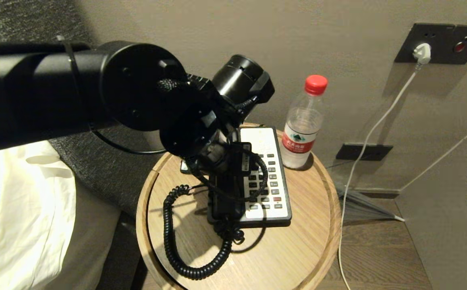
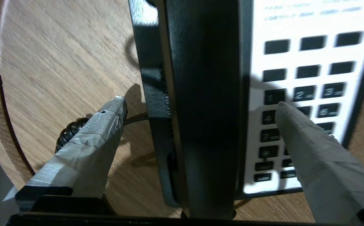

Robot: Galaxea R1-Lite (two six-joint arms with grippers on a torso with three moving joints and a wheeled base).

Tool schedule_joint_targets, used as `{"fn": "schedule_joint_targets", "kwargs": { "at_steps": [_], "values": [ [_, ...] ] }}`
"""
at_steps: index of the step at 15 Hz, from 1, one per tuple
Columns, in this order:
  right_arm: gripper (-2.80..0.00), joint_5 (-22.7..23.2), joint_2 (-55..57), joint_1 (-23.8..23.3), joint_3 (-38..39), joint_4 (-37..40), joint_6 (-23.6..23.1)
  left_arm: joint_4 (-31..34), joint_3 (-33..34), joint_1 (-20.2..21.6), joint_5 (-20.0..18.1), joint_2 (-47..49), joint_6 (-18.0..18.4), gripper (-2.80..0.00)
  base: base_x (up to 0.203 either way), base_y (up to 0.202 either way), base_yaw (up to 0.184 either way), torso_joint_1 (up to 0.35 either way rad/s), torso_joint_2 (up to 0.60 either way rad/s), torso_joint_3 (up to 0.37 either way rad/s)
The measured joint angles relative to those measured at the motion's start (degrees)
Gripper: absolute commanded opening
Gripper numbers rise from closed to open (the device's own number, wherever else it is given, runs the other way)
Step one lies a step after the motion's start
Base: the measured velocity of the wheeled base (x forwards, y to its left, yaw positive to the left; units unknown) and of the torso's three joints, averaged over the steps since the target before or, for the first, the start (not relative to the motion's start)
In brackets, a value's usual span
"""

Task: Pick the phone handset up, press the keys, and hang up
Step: Pick up the desk phone handset

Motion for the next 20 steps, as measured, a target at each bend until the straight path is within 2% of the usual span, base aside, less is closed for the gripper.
{"fn": "schedule_joint_targets", "kwargs": {
  "at_steps": [2, 3, 20],
  "values": [
    [-2.80, -0.01, 0.00, 0.00, 0.00, -0.01, -0.02, 0.25, 0.13, 0.20, 0.28, 0.35, 0.04, 0.00, 0.000, 0.000, 0.000, 0.000, 0.00, 0.000],
    [-2.80, -0.01, 0.00, 0.00, 0.00, 0.00, 0.00, 0.35, 0.16, 0.24, 0.32, 0.41, 0.10, -2.80, 0.000, 0.000, 0.000, 0.000, 0.00, 0.000],
    [-2.80, 0.01, 0.00, 0.00, 0.00, 0.00, 0.00, 0.21, -0.14, 0.39, 0.39, 0.50, -0.32, -2.80, 0.000, 0.000, 0.000, 0.000, 0.00, 0.000]
  ]
}}
